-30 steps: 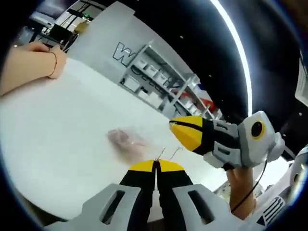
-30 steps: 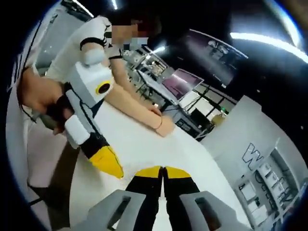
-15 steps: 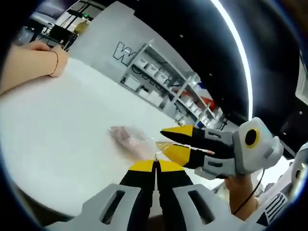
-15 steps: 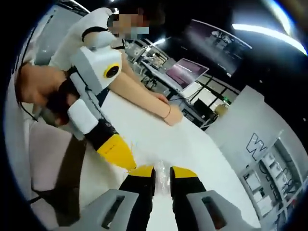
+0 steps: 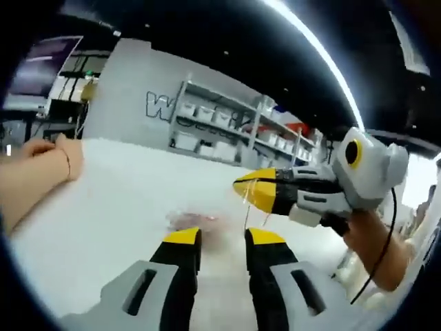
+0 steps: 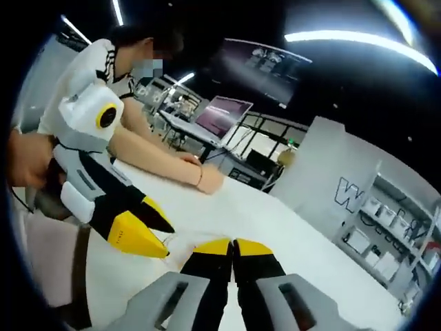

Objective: Open the resealable bag by pulling the two sides of the seal apart until the entire bag opening is separated and visibly accessible.

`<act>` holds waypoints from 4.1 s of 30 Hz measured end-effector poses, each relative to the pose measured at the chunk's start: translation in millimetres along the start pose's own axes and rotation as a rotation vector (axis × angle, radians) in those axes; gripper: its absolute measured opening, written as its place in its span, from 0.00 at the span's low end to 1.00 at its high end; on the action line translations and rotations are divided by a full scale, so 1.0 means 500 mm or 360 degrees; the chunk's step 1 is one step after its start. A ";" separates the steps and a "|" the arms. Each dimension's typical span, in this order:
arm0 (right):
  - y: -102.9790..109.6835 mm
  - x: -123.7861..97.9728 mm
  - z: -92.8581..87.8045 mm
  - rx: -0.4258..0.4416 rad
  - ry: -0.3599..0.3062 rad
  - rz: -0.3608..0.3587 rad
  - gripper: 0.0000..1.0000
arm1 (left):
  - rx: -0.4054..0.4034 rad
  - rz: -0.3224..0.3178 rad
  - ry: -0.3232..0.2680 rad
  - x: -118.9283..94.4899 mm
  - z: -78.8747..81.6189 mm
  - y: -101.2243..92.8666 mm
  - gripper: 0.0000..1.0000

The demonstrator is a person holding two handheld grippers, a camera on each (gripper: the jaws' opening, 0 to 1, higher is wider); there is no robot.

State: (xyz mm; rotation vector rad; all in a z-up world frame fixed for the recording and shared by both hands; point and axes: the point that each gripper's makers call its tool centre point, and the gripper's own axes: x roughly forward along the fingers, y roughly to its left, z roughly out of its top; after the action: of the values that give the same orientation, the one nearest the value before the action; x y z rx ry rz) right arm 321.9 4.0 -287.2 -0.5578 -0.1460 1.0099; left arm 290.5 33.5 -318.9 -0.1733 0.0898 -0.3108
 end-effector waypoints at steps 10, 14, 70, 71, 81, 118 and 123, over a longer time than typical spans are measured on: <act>-0.049 0.009 -0.005 0.0128 -0.0033 -0.0041 0.00 | 0.0380 -0.0084 -0.0115 0.071 0.042 0.015 0.55; -0.066 0.014 -0.004 0.0128 -0.0034 -0.0052 0.00 | 0.0447 -0.0160 -0.0133 0.101 0.045 0.011 0.56; -0.315 0.111 -0.097 0.0223 0.0121 -0.0206 0.00 | 0.0259 -0.0157 0.0031 0.148 -0.005 0.036 0.54; -0.325 0.115 -0.102 0.0236 0.0127 -0.0216 0.00 | 0.0256 -0.0159 0.0030 0.148 -0.005 0.036 0.54; -0.406 0.157 -0.163 0.0370 0.0209 -0.0268 0.00 | 0.0255 -0.0160 0.0041 0.146 -0.008 0.034 0.53; -0.472 0.285 -0.283 0.0465 0.0423 -0.0303 0.00 | 0.0266 -0.0155 0.0068 0.151 -0.015 0.034 0.51; -0.412 0.239 -0.293 0.0350 0.0503 -0.0229 0.05 | 0.0269 -0.0159 0.0066 0.151 -0.015 0.033 0.51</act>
State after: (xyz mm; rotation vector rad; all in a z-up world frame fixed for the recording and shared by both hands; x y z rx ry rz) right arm 596.5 -35.2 -324.0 -0.4910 0.2009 0.7751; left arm 366.0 24.4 -333.7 -0.0039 0.0957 -0.4197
